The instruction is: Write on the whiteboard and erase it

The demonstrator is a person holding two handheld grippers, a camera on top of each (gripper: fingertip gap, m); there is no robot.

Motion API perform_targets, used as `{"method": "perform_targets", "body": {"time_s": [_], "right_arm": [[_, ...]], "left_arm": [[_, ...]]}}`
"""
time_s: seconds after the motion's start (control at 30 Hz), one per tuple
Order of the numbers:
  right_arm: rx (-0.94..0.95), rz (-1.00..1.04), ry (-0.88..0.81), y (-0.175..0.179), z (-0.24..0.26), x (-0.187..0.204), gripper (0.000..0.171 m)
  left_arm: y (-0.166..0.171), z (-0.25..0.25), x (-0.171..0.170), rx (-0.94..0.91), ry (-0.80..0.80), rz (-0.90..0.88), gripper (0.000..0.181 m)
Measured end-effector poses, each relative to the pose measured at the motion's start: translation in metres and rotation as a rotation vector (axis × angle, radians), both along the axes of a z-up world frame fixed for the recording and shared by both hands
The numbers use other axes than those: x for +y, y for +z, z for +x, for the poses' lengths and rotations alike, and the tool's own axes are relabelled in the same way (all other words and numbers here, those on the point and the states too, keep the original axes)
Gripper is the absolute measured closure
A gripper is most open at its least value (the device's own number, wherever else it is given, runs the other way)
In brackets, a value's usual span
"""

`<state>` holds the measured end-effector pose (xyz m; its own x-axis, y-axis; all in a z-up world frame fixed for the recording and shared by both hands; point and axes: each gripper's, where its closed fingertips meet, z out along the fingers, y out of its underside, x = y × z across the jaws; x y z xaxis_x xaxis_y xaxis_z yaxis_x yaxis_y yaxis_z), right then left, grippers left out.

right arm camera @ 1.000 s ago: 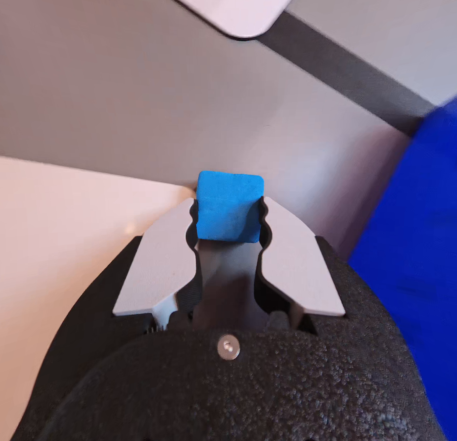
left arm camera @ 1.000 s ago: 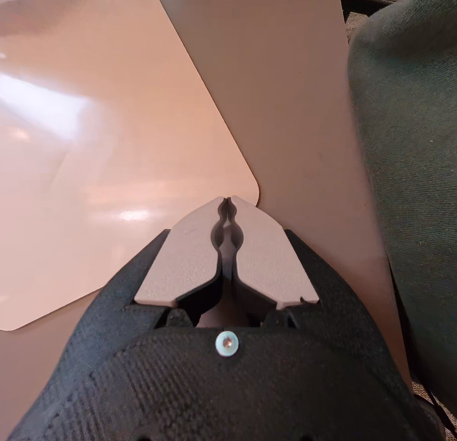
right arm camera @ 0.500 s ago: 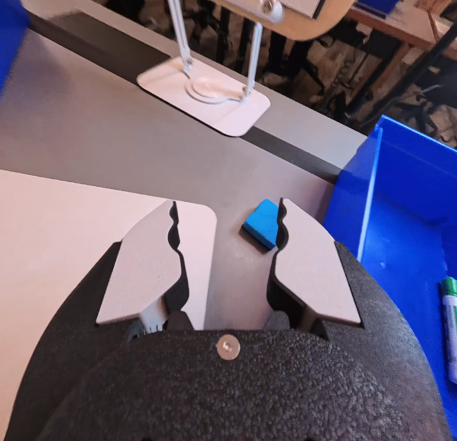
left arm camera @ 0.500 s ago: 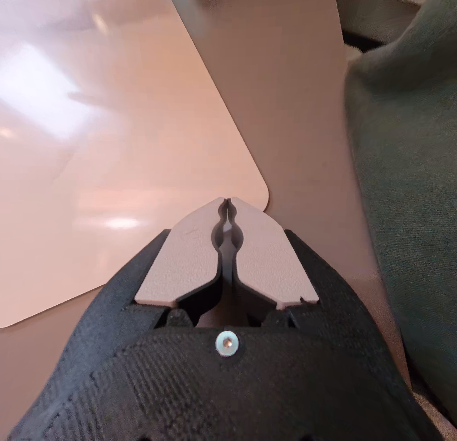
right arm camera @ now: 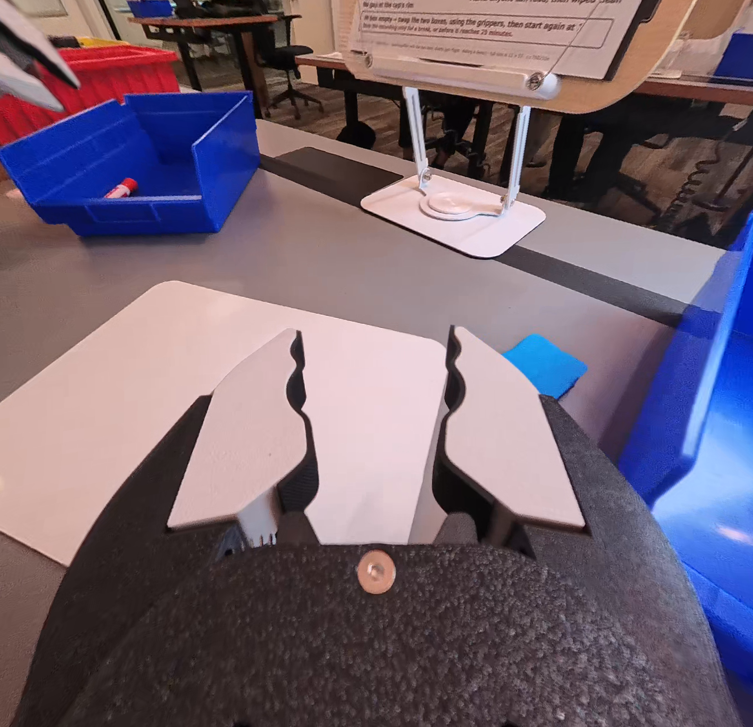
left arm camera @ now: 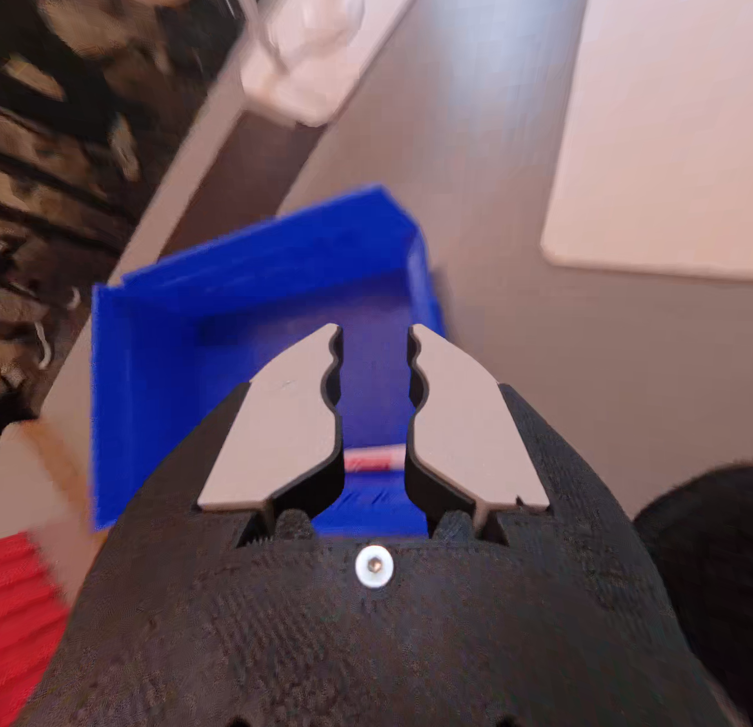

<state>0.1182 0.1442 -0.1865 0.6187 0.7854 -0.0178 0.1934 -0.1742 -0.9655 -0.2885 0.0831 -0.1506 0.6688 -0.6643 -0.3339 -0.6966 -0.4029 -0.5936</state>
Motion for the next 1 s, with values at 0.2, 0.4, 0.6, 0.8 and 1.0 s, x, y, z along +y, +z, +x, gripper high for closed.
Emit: {"method": "perform_targets", "body": {"time_s": [0.2, 0.4, 0.6, 0.8, 1.0], "right_arm": [[-0.059, 0.014, 0.037, -0.012, -0.006, -0.006, 0.105], [-0.072, 0.036, 0.046, -0.013, -0.007, -0.006, 0.105], [-0.07, 0.023, 0.042, -0.016, -0.006, -0.003, 0.106], [-0.076, 0.015, 0.059, -0.02, -0.011, -0.004, 0.106], [-0.079, 0.039, 0.093, -0.015, -0.018, -0.015, 0.109]], "left_arm": [[-0.065, -0.107, -0.001, 0.664, -0.092, -0.539, 0.144], [-0.116, -0.13, -0.009, 0.929, -0.219, -0.824, 0.139], [-0.134, -0.119, 0.001, 0.811, -0.262, -0.788, 0.149], [-0.14, -0.116, 0.018, 0.748, -0.301, -0.69, 0.149], [-0.135, -0.112, 0.019, 0.669, -0.251, -0.726, 0.162]]}}
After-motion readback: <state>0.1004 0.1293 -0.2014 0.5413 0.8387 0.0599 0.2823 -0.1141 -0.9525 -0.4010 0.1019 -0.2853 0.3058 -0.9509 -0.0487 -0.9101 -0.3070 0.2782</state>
